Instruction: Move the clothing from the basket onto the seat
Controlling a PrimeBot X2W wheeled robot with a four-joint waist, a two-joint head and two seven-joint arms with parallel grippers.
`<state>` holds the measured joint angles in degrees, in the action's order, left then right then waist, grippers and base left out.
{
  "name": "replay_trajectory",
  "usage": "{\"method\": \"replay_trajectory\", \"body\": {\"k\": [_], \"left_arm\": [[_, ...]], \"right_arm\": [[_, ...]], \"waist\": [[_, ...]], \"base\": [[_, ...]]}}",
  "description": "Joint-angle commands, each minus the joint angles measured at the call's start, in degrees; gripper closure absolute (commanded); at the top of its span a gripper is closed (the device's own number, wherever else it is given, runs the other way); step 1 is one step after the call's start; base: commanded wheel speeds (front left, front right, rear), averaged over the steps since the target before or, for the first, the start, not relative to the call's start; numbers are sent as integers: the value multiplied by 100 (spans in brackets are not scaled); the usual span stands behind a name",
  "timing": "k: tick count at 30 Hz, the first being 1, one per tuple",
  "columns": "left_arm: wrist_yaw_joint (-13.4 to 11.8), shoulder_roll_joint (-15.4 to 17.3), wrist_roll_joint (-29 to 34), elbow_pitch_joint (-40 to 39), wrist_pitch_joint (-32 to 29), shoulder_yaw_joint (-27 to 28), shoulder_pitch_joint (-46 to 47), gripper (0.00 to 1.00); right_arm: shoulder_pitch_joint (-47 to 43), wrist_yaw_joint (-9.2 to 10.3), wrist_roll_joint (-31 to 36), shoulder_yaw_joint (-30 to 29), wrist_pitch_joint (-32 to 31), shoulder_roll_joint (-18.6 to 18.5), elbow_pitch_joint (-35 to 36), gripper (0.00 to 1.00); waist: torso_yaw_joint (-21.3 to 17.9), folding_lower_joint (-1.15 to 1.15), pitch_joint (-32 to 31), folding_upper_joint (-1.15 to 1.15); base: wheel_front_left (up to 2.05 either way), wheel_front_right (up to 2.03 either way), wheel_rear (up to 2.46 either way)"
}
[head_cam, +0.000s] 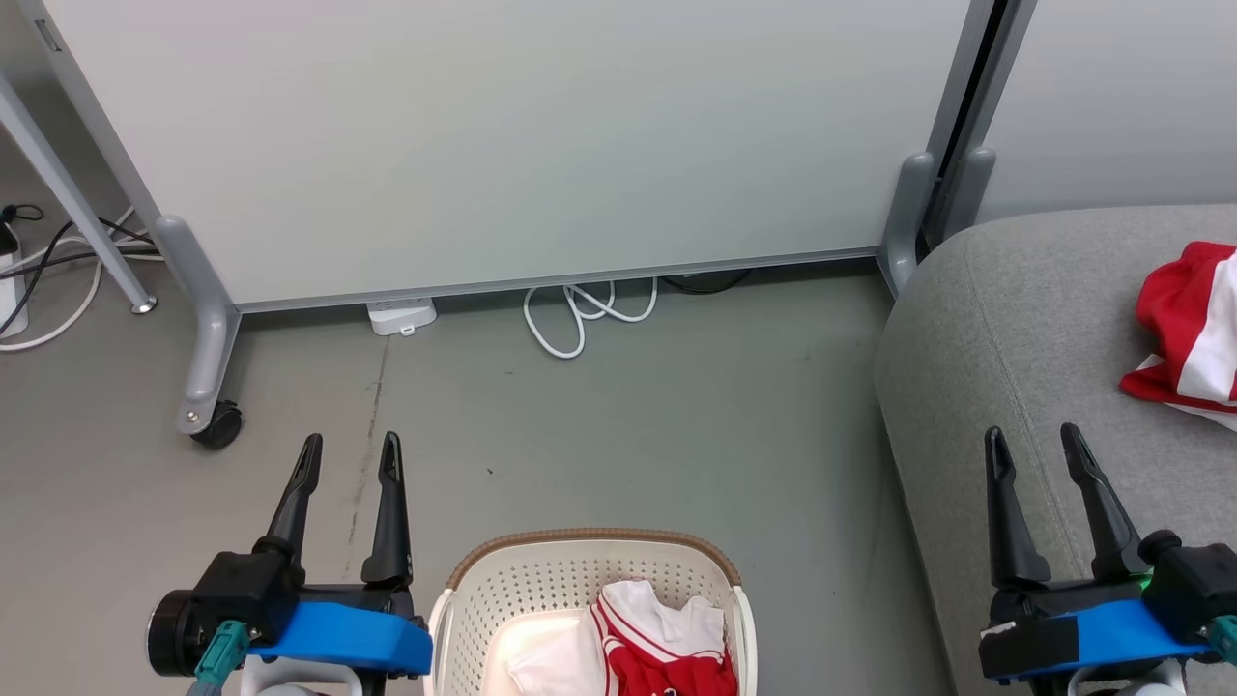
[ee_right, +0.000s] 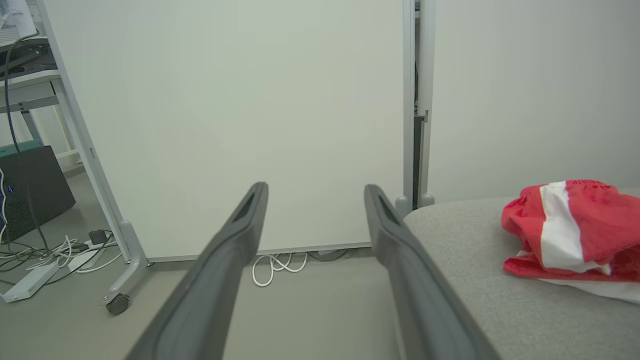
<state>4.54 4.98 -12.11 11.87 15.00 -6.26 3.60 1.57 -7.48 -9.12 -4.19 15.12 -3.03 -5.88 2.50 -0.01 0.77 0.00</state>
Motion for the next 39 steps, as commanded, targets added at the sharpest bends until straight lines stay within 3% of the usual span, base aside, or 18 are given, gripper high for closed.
{"method": "replay_trajectory", "body": {"k": [1, 26, 34, 39], "left_arm": [[31, -32, 55, 7, 27, 58, -56, 0], [229, -180, 357, 47, 27, 256, -8, 0], [301, -158, 269, 381, 27, -283, 572, 0], [306, -53, 38, 940, 25, -1022, 1226, 0]], "right_arm": [[-125, -3, -65, 1, 4, 17, -22, 0], [-88, -3, -193, 118, 5, 20, -61, 0], [220, -3, -92, 171, 5, 18, 39, 0], [648, -3, 21, 182, 5, 18, 171, 0]], "waist": [[1, 1, -23, 0], [-79, 1, 159, 0], [-215, 1, 566, 0], [-404, 1, 1130, 0]], "base": [[0, 0, 0], [0, 0, 0], [0, 0, 0], [0, 0, 0]]}}
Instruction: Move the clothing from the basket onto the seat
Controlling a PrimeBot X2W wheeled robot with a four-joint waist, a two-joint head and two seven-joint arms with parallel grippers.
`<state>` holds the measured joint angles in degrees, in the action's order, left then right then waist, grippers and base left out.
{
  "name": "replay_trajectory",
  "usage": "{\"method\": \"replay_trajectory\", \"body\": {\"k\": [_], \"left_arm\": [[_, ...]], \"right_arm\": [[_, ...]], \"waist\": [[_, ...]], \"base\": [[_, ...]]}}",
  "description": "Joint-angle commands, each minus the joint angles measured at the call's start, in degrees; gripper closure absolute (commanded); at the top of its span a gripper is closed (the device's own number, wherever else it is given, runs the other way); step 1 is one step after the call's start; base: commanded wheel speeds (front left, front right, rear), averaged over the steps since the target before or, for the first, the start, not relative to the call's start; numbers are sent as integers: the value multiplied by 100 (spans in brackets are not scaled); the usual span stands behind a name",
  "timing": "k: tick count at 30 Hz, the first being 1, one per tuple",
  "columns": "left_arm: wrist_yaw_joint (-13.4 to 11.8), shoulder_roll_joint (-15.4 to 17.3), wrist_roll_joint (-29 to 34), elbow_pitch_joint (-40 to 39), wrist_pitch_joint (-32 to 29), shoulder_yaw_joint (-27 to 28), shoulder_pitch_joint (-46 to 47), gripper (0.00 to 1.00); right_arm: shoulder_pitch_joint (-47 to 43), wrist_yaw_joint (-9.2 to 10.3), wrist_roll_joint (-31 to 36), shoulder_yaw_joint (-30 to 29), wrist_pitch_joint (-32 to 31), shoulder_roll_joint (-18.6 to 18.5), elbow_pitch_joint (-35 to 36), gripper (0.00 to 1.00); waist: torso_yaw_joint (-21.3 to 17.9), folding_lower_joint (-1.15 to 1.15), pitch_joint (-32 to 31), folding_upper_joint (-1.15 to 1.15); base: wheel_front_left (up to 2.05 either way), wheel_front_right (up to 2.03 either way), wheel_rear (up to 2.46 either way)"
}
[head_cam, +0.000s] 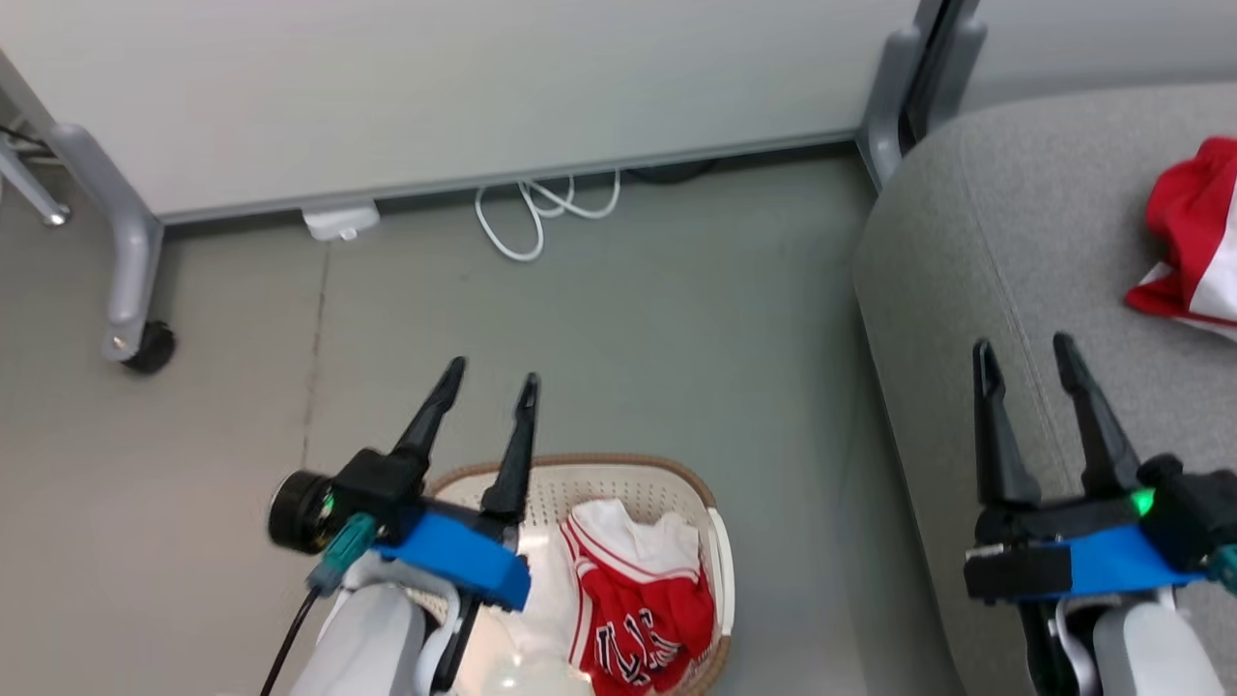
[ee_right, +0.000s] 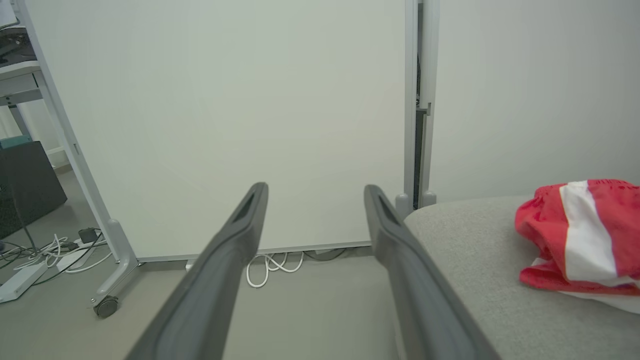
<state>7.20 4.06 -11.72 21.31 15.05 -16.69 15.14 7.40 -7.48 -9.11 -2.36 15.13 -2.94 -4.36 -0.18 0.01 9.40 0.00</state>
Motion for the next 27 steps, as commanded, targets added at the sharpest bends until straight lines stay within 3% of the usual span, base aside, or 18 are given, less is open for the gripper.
{"method": "replay_trajectory", "body": {"k": [1, 15, 27], "left_arm": [[40, 70, -70, 109, 18, -108, 242, 0], [27, 281, -1341, 2522, -179, -1813, 2139, 0], [26, 381, -2591, 3738, -1490, -2885, 2914, 0]], "right_arm": [[170, -3, 44, 3, 4, 9, 52, 0], [1300, -3, 64, 88, 4, 9, 366, 0], [1867, -3, -37, 177, 4, 10, 612, 0]], "waist": [[-185, -1, 410, 0], [-768, -1, 2184, 0], [-968, -1, 3462, 0]], "base": [[0, 0, 0], [0, 0, 0], [0, 0, 0]]}}
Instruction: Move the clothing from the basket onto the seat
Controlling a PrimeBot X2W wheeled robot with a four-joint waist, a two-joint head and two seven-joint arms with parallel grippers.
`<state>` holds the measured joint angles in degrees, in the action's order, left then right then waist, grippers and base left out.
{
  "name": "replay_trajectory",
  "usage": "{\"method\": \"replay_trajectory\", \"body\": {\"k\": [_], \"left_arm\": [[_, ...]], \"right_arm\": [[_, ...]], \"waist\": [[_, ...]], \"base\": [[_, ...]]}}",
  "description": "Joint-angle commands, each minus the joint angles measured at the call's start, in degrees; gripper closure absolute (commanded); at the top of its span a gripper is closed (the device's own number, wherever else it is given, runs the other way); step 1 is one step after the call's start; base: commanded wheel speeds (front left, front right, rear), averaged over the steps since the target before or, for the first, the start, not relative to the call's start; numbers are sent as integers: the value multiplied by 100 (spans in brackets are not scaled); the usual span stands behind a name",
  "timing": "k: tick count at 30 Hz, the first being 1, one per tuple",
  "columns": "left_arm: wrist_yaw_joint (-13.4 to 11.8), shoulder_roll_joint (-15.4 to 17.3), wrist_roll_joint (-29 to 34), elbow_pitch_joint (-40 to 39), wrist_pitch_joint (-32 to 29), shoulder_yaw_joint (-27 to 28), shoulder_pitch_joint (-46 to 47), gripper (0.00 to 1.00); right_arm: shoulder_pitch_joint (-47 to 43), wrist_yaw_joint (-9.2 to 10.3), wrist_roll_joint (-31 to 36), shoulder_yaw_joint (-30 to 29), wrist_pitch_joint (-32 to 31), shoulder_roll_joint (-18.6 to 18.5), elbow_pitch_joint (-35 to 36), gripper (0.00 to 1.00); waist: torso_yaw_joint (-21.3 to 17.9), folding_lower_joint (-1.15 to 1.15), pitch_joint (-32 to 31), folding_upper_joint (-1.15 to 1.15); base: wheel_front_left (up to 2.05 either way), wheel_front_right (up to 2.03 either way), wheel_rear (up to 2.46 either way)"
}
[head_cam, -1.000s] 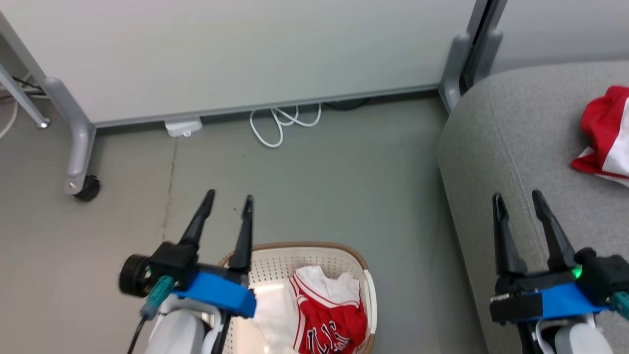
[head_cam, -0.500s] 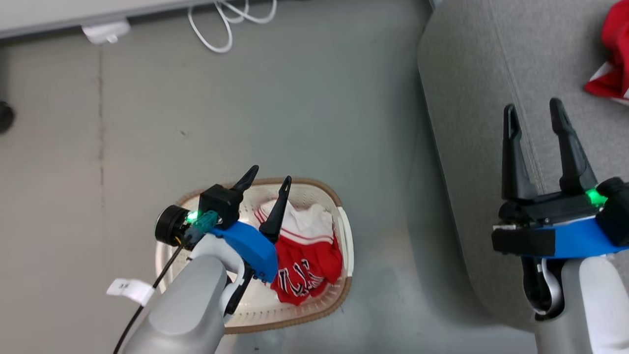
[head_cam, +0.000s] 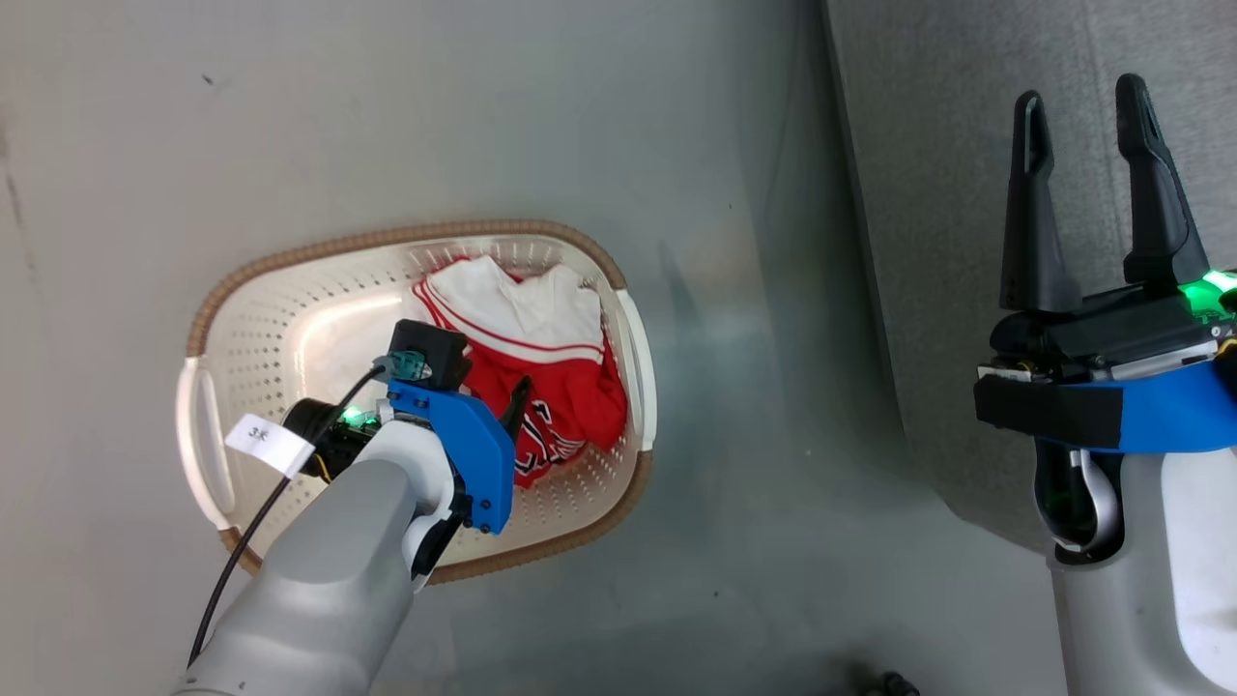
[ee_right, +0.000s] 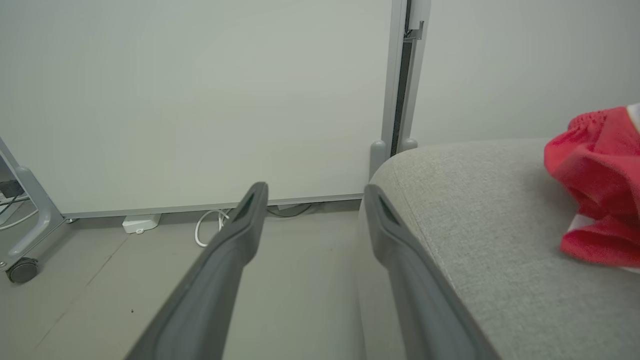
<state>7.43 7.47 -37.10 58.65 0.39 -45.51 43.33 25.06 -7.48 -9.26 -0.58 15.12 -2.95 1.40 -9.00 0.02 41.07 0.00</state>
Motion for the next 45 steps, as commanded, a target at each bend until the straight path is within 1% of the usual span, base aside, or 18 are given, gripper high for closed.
{"method": "replay_trajectory", "body": {"k": [1, 3, 6, 11, 13, 16, 24, 28, 34, 35, 36, 37, 38, 41, 45], "left_arm": [[2, 41, -231, 17, -134, -33, 135, 0], [3, 78, -525, 22, -287, -74, 189, 0], [3, 149, -765, 4, -540, -338, 230, 0], [3, 287, -1176, 92, -847, -565, 410, 0], [3, 284, -1317, 125, -924, -648, 464, 0], [3, 264, -1513, 126, -956, -709, 622, 0], [3, 238, -1629, 389, -830, -1063, 1057, 0], [3, 153, -1868, 548, -815, -1007, 1230, 0], [3, 69, -1927, 761, -769, -1208, 1408, 0], [3, 64, -1924, 793, -774, -1243, 1433, 5], [3, 64, -1924, 793, -774, -1243, 1433, 5], [3, 60, -1924, 817, -762, -1286, 1462, 63], [3, 58, -1908, 833, -693, -1324, 1495, 100], [3, 25, -1992, 863, -640, -1391, 1450, 100], [3, 24, -2258, 891, -514, -1266, 1402, 100]], "right_arm": [[132, -3, -31, 10, 5, 11, 50, 0], [189, -3, -36, 39, 5, 11, 72, 0], [260, -3, -47, 60, 5, 11, 115, 0], [381, -3, 22, 84, 5, 10, 203, 0], [422, -3, 7, 100, 5, 11, 234, 0], [446, -3, 20, 101, 5, 10, 293, 0], [489, -3, 42, 168, 5, 10, 480, 0], [512, -3, 50, 197, 5, 10, 613, 0], [464, -3, 63, 241, 5, 10, 735, 0], [458, -3, 71, 236, 5, 10, 737, 0], [458, -3, 71, 236, 5, 10, 737, 0], [458, -3, 73, 228, 5, 10, 736, 0], [466, -3, 68, 222, 5, 10, 728, 0], [505, -3, 41, 215, 5, 11, 702, 0], [522, -3, 19, 188, 5, 11, 708, 0]], "waist": [[-89, -2, 372, 0], [-99, -2, 519, 0], [-114, -2, 718, 0], [-132, -2, 1044, 0], [-145, -2, 1156, 0], [-143, -2, 1318, 0], [-182, -2, 1769, 0], [-191, -2, 1963, 0], [-208, -2, 2092, 0], [-205, -2, 2096, 0], [-205, -2, 2096, 0], [-200, -2, 2100, 0], [-196, -2, 2099, 0], [-193, -2, 2045, 0], [-159, -2, 1918, 0]], "base": [[0, 0, 0], [0, 0, 0], [0, 0, 0], [0, 0, 0], [0, 0, 0], [0, 0, 0], [0, 0, 0], [0, 0, 0], [0, 0, 0], [0, 0, 0], [0, 0, 0], [0, 0, 0], [0, 0, 0], [0, 0, 0], [0, 0, 0]]}}
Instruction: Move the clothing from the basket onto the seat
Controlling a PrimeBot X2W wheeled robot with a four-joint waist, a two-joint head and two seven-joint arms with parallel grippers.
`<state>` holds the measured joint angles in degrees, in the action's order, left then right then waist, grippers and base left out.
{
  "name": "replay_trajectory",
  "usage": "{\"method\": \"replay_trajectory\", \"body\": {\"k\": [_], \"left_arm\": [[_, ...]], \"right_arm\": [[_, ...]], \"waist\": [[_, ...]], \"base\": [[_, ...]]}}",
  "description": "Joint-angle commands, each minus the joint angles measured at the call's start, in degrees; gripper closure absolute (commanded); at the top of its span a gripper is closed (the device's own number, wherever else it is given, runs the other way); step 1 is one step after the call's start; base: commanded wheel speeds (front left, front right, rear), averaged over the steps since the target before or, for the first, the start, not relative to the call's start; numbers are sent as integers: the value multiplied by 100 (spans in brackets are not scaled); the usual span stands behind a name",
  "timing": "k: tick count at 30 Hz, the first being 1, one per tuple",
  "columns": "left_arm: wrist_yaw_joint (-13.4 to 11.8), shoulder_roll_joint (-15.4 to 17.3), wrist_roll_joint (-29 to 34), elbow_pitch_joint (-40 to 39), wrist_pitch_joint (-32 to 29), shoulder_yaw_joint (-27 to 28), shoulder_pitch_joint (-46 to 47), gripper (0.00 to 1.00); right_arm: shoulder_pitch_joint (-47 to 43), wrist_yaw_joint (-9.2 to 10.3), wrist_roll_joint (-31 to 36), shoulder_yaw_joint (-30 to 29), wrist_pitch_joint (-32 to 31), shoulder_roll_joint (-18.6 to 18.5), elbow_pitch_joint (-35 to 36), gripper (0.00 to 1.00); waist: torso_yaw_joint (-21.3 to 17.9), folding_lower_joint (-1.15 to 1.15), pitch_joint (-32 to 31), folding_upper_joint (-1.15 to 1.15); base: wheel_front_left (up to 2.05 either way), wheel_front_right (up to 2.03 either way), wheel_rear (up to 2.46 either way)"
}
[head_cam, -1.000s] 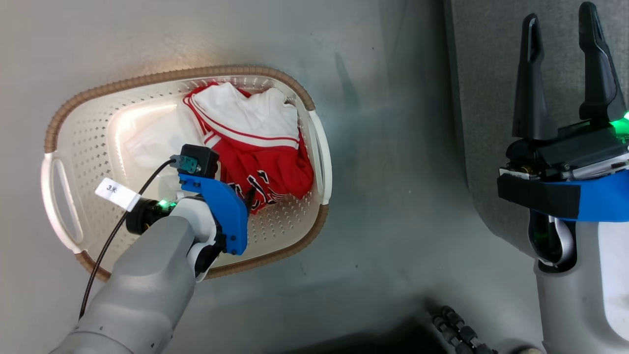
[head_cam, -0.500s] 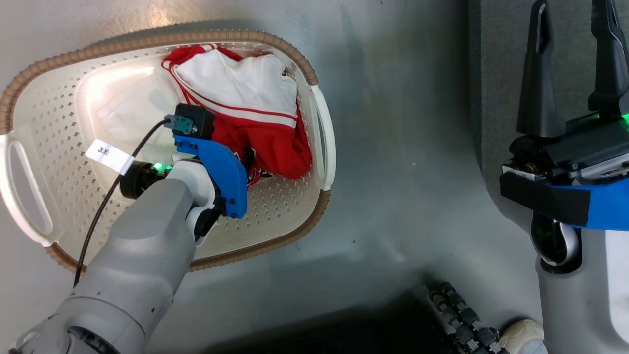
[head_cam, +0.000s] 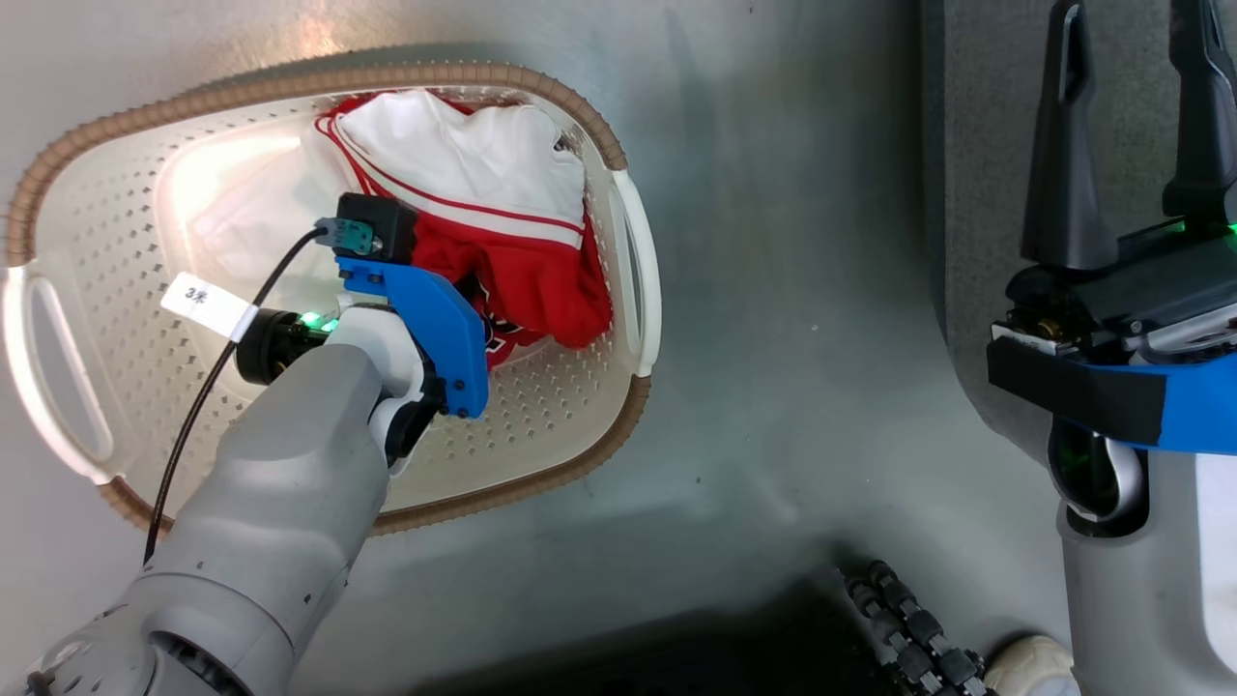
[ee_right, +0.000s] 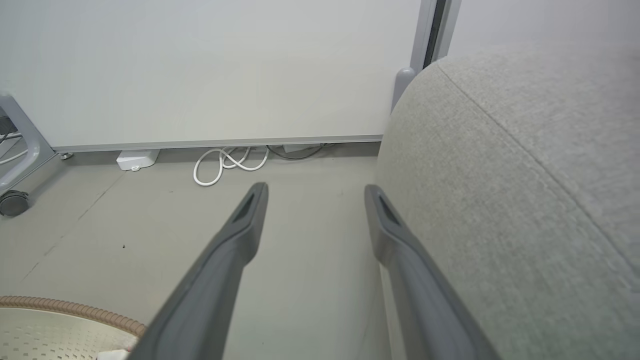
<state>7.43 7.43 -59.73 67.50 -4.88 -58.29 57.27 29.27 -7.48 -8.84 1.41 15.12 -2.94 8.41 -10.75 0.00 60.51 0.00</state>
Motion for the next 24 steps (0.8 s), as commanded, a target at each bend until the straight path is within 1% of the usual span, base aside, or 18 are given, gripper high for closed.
{"method": "replay_trajectory", "body": {"k": [1, 7, 12, 18, 24], "left_arm": [[3, 17, -32, 1, 45, 9, 9, 100], [3, -2, -137, -180, 328, -147, -35, 100], [3, 10, -238, -447, 873, -276, -180, 100], [3, 102, -275, -596, 1551, -556, -521, 100], [3, 214, -242, -763, 1938, -811, -803, 100]], "right_arm": [[83, -3, -10, -25, 5, 9, 4, 0], [28, -3, 110, -140, 5, 9, -63, 0], [-63, -3, 207, -218, 5, 9, -162, 0], [-228, -3, 244, -249, 5, 9, -350, 0], [-608, -3, 288, -371, 5, -43, -580, 0]], "waist": [[36, 0, -61, 0], [242, 0, -364, 0], [492, 0, -780, 0], [680, 0, -1508, 0], [871, 0, -2296, 0]], "base": [[0, 0, 0], [0, 0, 0], [0, 0, 0], [0, 0, 0], [0, 0, 0]]}}
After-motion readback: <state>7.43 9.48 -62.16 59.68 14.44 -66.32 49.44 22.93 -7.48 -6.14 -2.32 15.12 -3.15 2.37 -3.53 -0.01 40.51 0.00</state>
